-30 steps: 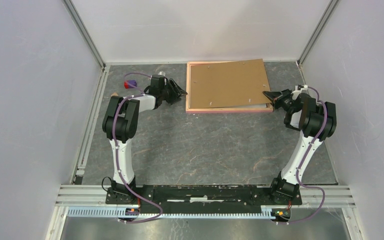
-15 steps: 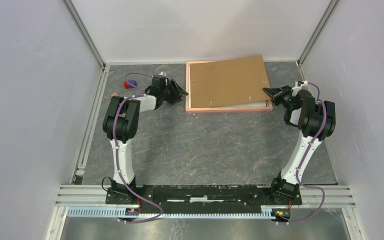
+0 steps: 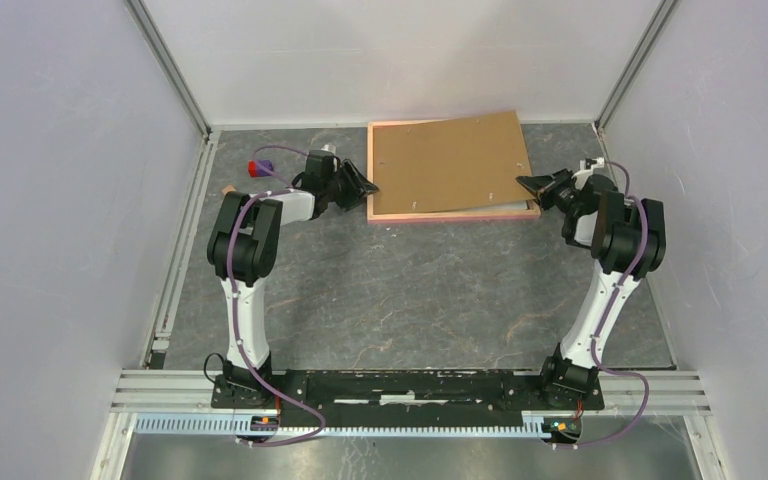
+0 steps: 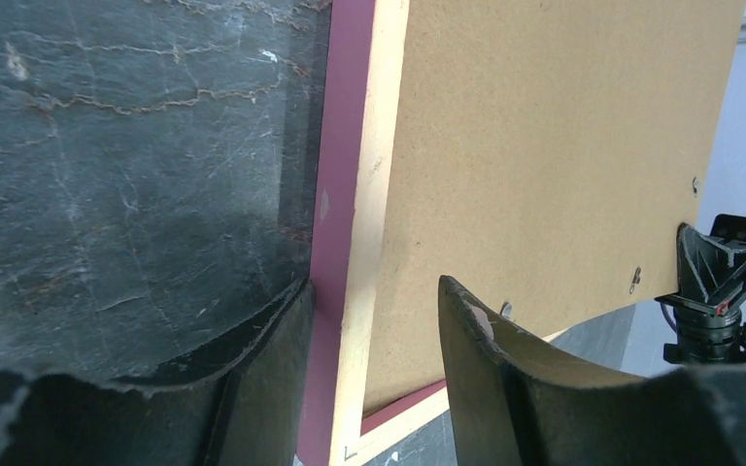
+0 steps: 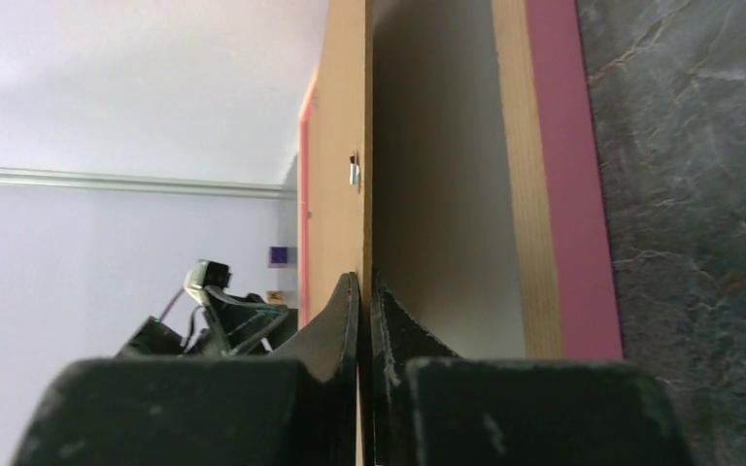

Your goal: Put the photo into the frame

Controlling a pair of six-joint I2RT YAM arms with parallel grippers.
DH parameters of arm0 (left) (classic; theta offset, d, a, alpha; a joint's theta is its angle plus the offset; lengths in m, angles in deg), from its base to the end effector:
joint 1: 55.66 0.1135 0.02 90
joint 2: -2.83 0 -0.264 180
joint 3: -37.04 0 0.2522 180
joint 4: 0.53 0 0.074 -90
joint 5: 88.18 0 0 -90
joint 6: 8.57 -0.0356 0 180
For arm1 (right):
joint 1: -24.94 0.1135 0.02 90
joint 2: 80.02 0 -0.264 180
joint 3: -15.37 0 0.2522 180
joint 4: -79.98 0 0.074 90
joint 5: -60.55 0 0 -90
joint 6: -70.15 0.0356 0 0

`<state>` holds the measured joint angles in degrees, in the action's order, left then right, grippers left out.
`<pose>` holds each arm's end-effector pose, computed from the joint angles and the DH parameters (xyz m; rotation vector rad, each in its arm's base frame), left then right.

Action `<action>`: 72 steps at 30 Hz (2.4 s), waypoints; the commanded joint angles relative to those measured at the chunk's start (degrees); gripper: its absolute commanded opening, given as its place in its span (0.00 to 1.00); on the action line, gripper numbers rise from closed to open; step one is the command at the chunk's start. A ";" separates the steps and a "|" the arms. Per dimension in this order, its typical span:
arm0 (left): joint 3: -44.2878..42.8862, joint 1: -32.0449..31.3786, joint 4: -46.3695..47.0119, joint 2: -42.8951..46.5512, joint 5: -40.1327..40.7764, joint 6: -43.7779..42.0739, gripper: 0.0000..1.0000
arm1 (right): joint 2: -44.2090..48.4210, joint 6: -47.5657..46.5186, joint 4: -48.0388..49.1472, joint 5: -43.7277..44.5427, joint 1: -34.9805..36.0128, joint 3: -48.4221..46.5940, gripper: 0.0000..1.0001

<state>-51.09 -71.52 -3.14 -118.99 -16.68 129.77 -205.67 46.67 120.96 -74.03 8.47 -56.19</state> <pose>0.4354 -0.1355 0.1341 -0.4684 2.2965 -0.9506 0.4085 -0.0947 0.1012 0.7693 1.7720 1.2992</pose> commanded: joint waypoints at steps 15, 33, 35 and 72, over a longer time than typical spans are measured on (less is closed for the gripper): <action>-2.13 -1.08 -5.19 0.79 3.18 -5.81 0.51 | 12.31 -40.09 -40.87 9.48 1.37 -11.82 0.62; -3.59 -1.90 -9.30 0.79 5.08 -7.85 0.49 | 9.73 -45.56 -47.69 21.46 2.96 -15.38 0.68; -3.55 -1.90 -9.39 0.64 4.82 -7.70 0.49 | 8.83 -46.20 -49.55 22.67 3.57 -16.79 0.65; 40.72 -2.84 -40.94 68.33 9.38 -2.46 0.94 | 67.93 -49.12 -72.99 41.32 24.57 32.59 0.89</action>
<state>-5.72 -74.19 -34.44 -53.11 -8.75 128.74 -139.38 -0.91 56.70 -37.18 33.03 -19.08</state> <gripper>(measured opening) 0.928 0.752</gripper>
